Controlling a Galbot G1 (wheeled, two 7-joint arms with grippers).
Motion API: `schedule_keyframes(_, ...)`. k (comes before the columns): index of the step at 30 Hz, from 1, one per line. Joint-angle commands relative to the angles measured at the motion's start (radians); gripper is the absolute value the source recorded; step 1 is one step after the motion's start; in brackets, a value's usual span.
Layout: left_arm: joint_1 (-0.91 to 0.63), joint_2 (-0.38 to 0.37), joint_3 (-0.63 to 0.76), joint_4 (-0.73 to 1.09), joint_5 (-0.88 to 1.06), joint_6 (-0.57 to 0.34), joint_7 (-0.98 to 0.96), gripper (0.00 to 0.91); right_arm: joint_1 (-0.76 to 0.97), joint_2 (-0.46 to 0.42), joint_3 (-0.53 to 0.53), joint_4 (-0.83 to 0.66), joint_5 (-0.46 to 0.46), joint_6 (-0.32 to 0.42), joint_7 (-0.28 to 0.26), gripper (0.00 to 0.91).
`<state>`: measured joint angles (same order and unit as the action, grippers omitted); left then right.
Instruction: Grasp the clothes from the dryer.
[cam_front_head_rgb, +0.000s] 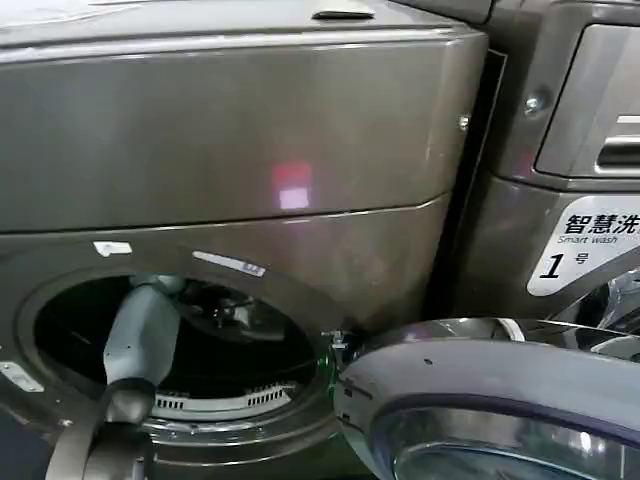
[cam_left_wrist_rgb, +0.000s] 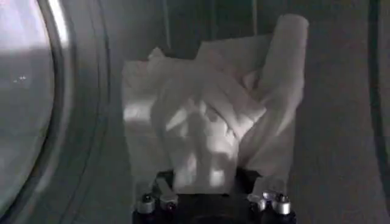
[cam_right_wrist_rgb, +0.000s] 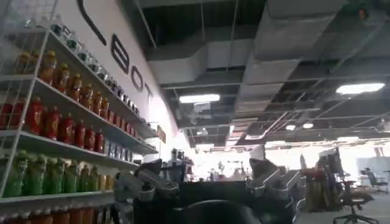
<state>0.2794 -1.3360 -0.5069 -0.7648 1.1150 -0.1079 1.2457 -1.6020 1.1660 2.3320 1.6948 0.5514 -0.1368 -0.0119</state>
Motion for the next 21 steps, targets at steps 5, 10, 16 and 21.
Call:
schedule_keyframes(5, 0.053, 0.009, 0.000, -0.134, -0.149, 0.018, -0.120, 0.000, 0.000, 0.002, -0.001, 0.007, 0.003, 0.001, -0.001, 0.907)
schedule_keyframes(10, 0.118, -0.007, -0.022, -0.262, -0.239, 0.114, -0.161, 0.000, -0.001, 0.007, -0.004, 0.008, -0.028, 0.013, -0.010, 0.907)
schedule_keyframes(16, 0.134, -0.040, -0.005, -0.338, -0.322, 0.170, -0.353, 0.000, 0.002, 0.005, -0.010, 0.015, -0.027, 0.015, -0.010, 0.907)
schedule_keyframes(21, 0.137, -0.066, 0.007, -0.383, -0.336, 0.218, -0.476, 0.000, 0.004, 0.007, -0.017, 0.012, -0.028, 0.019, -0.010, 0.907)
